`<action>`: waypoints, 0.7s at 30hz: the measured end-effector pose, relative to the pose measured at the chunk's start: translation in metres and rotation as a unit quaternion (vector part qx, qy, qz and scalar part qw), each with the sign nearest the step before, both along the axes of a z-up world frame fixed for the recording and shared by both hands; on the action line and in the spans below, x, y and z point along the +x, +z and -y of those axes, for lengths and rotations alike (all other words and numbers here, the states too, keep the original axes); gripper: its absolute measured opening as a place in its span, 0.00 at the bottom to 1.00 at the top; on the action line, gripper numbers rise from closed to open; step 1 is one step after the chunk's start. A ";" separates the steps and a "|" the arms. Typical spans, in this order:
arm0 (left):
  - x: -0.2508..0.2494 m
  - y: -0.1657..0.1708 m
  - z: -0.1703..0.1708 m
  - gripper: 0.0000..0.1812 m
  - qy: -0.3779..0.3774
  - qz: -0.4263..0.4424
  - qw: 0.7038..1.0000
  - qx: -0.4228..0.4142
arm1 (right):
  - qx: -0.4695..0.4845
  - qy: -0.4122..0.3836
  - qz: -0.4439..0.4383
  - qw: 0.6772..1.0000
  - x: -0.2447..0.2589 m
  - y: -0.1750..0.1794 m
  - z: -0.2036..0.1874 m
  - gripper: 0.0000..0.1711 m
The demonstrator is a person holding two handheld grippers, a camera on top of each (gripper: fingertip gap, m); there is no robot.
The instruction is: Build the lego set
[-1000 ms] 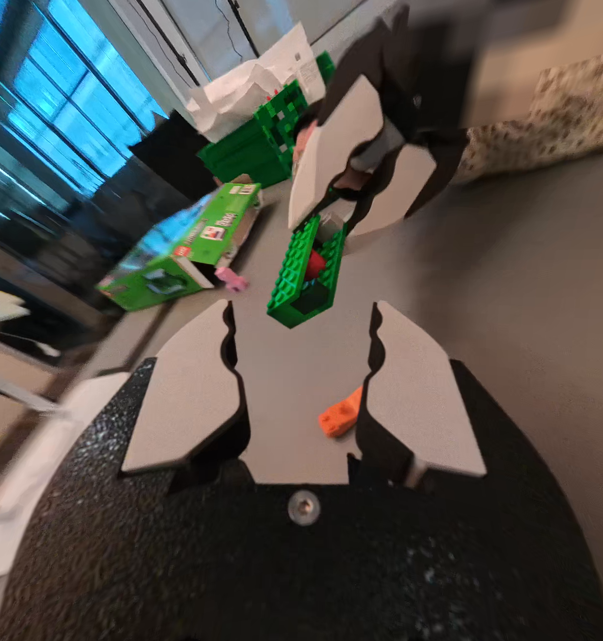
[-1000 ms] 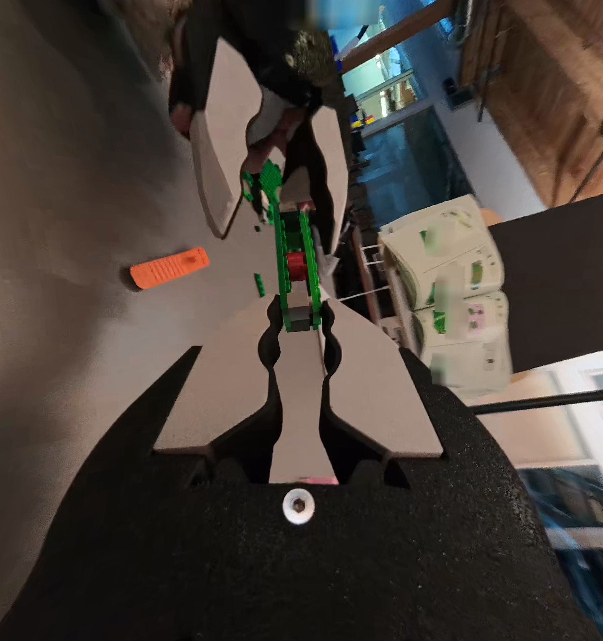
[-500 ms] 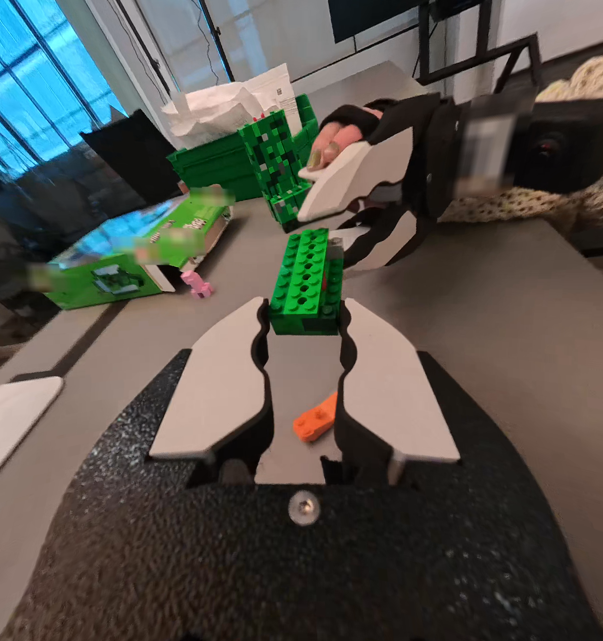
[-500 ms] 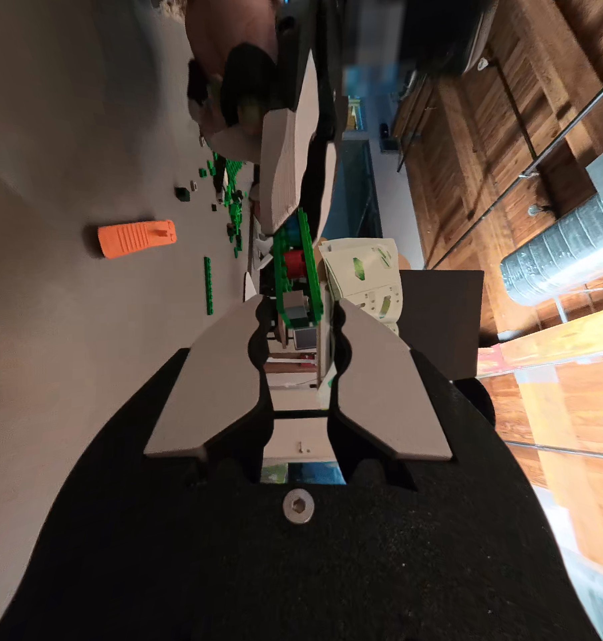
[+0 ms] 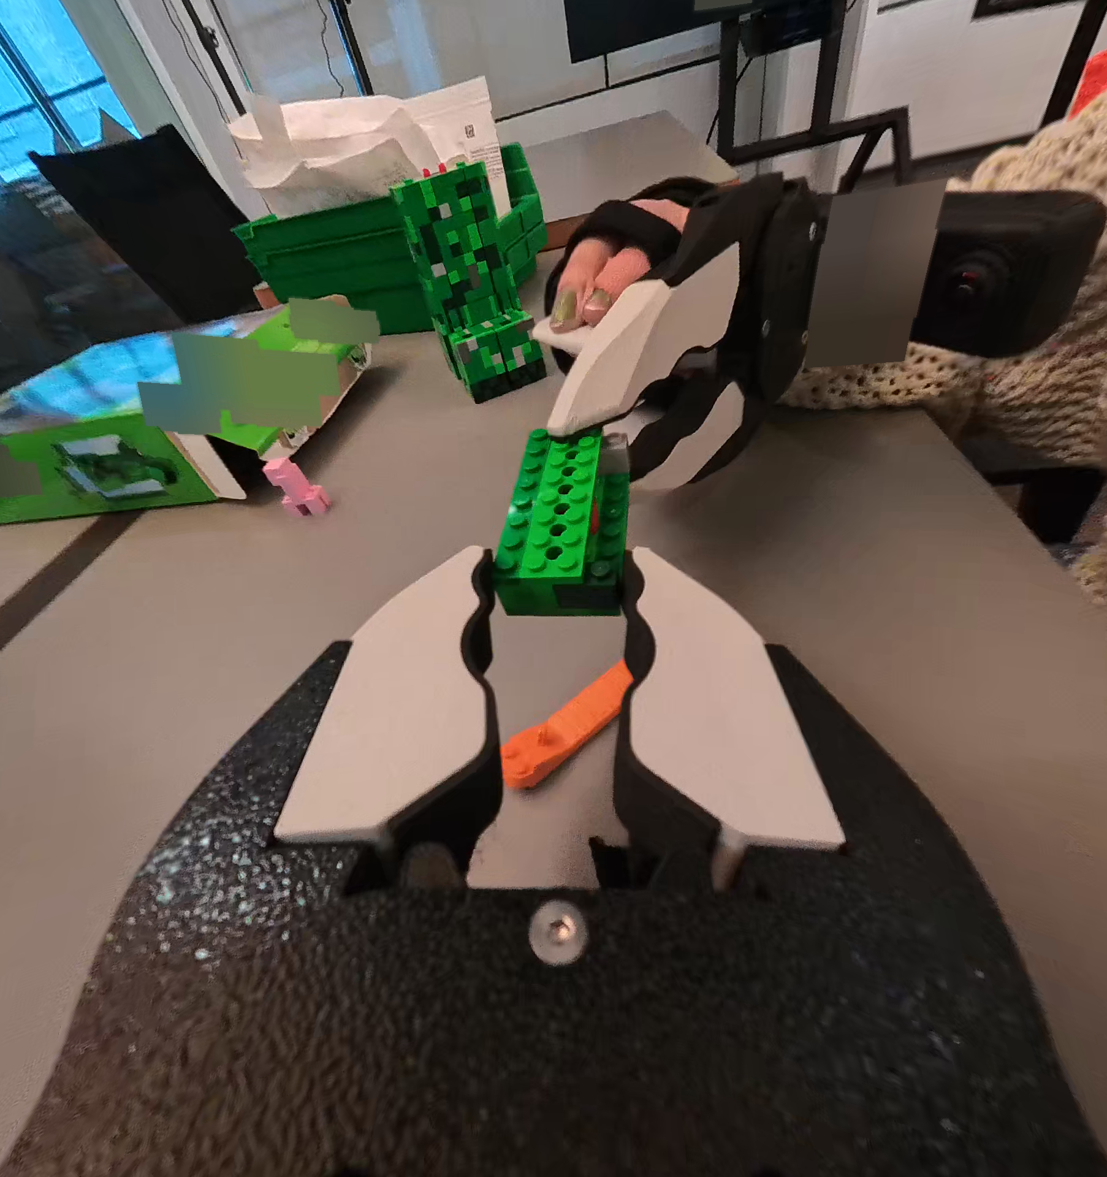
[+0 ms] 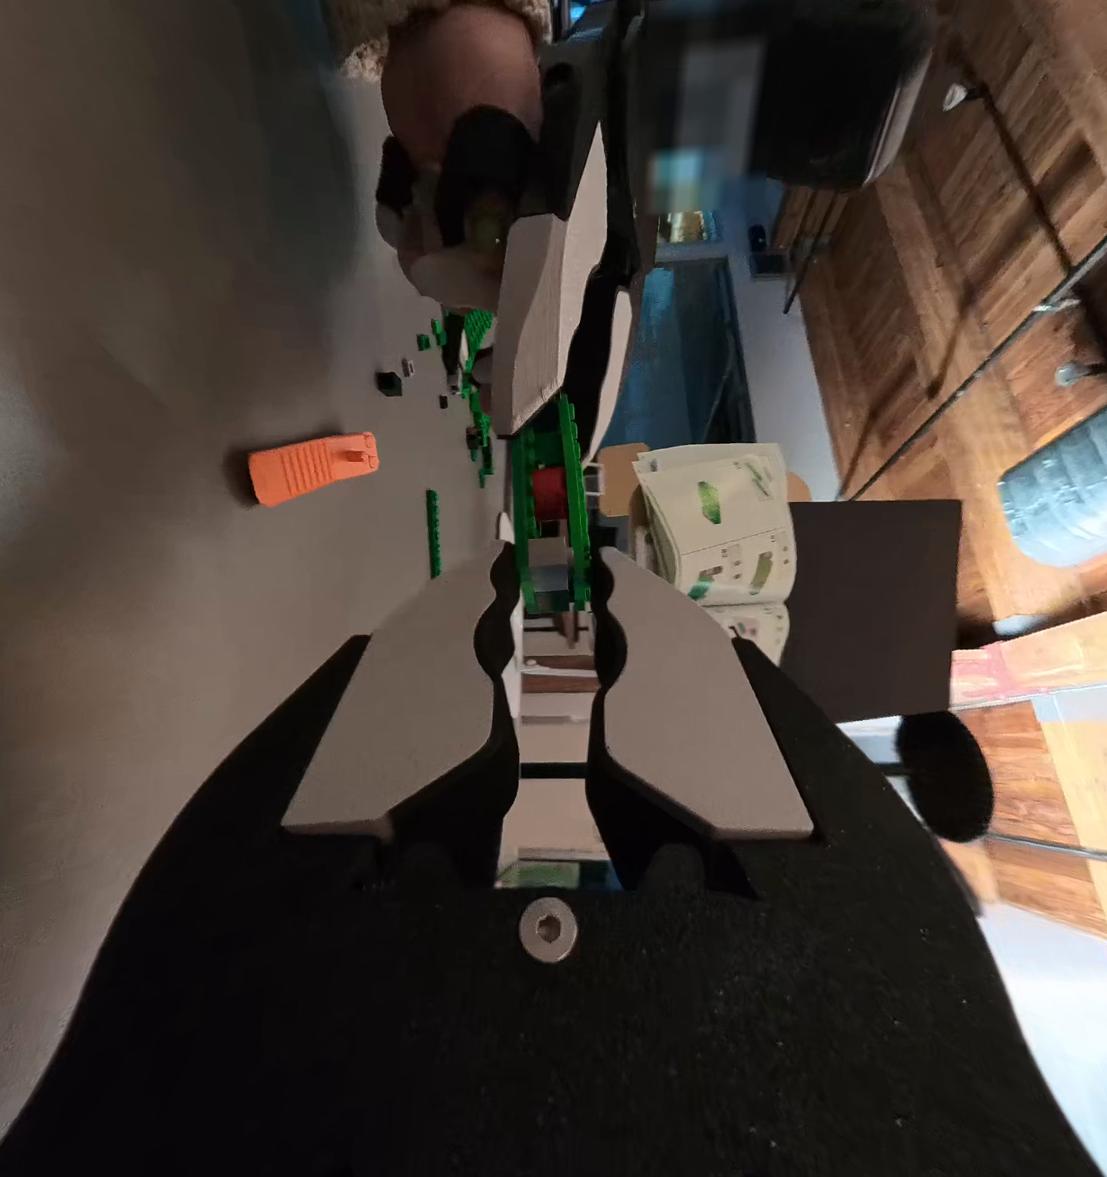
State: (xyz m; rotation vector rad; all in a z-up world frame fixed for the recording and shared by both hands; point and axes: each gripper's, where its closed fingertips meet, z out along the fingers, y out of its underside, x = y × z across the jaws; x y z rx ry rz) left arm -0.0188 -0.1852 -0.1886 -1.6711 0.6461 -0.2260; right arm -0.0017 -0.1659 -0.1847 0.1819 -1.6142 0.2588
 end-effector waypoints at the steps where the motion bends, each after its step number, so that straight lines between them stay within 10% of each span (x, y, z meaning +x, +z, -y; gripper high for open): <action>1: 0.000 0.000 0.000 0.21 -0.002 0.013 1.000 -0.005 | -0.009 -0.002 0.009 1.000 0.000 0.000 0.000 0.12; 21: 0.010 0.007 0.016 0.21 -0.127 0.241 0.956 -0.107 | -0.233 0.069 0.141 0.960 0.005 0.020 0.025 0.21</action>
